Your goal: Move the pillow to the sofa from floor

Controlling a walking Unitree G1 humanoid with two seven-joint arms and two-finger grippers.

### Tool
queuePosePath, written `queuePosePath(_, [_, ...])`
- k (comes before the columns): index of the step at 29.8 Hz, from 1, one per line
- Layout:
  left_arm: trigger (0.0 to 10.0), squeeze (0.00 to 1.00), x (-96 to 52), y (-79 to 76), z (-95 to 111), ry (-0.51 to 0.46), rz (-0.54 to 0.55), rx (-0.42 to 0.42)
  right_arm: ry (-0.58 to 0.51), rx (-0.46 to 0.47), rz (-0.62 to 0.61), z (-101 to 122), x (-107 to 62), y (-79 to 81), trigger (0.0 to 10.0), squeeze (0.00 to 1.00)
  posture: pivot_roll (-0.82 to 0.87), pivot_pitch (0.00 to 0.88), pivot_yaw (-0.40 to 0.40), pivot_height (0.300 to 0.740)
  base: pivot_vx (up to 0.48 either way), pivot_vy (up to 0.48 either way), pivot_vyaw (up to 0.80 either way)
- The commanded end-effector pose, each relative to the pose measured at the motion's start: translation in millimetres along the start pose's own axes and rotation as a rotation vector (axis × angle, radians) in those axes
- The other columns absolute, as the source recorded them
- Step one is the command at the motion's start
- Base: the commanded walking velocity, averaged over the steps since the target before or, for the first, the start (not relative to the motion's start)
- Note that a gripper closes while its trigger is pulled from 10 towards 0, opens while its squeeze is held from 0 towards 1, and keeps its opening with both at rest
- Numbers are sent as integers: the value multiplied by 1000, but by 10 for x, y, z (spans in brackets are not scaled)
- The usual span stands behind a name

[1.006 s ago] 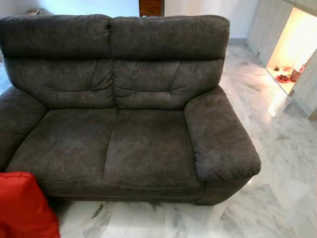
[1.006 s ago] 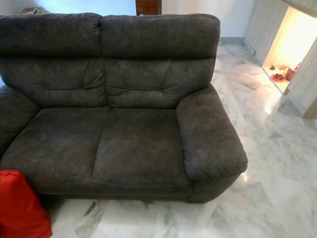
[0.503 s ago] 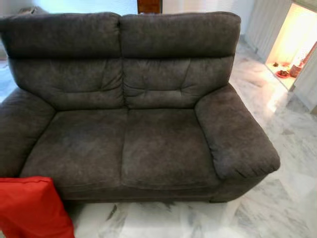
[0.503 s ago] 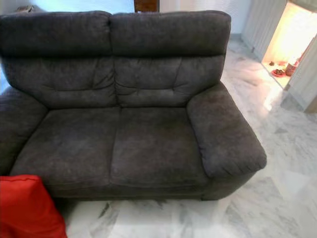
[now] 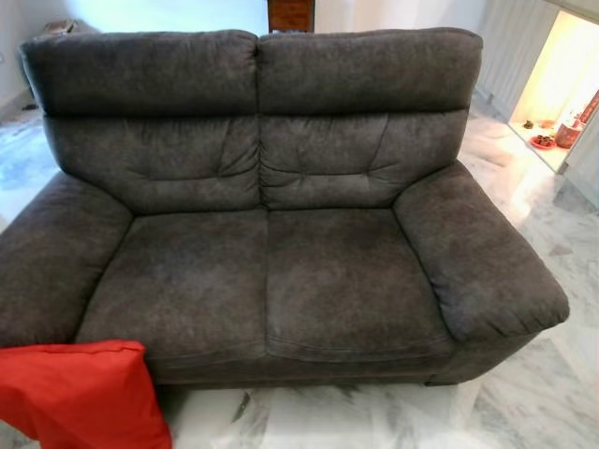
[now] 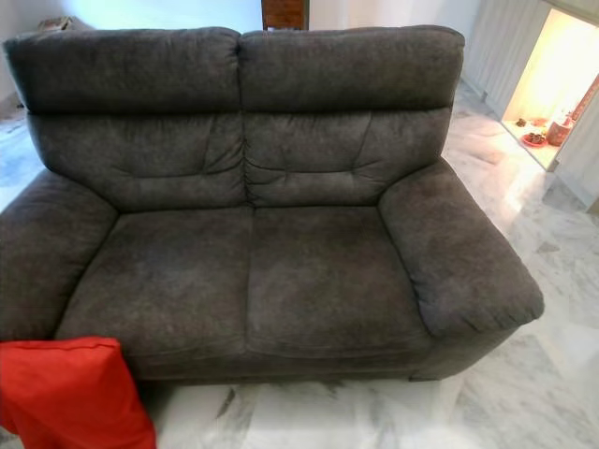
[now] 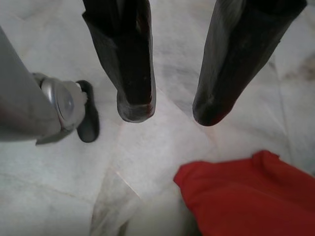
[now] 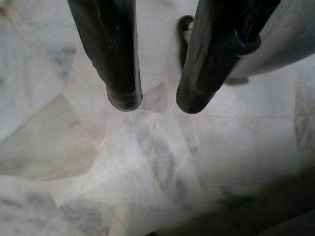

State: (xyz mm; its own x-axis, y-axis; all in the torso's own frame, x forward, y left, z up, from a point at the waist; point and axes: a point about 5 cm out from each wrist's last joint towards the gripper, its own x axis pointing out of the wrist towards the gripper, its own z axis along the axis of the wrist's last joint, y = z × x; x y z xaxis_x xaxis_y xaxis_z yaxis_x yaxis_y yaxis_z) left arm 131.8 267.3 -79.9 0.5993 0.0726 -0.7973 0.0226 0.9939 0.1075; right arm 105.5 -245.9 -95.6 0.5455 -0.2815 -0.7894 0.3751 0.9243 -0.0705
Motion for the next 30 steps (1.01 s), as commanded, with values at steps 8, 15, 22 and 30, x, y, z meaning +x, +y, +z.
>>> queuePosePath(8, [10000,0,-9,-13,-46,21,-9,9,11,7,-1,-44,-15,-5,10000,0,-46,63,70,740,0,361,0])
queuePosePath(15, [10000,0,-3,-6,-27,16,-3,-1,8,16,4,-36,-11,17,10000,0,-40,76,69,740,0,364,0])
queuePosePath(22, [10000,0,0,-7,-24,17,1,-6,13,18,6,-45,-13,20,10000,0,-40,84,66,740,0,362,0])
queuePosePath(30, [10000,0,6,-26,-19,15,-1,-14,15,15,6,-40,-10,7,10000,0,-45,83,60,740,0,360,0])
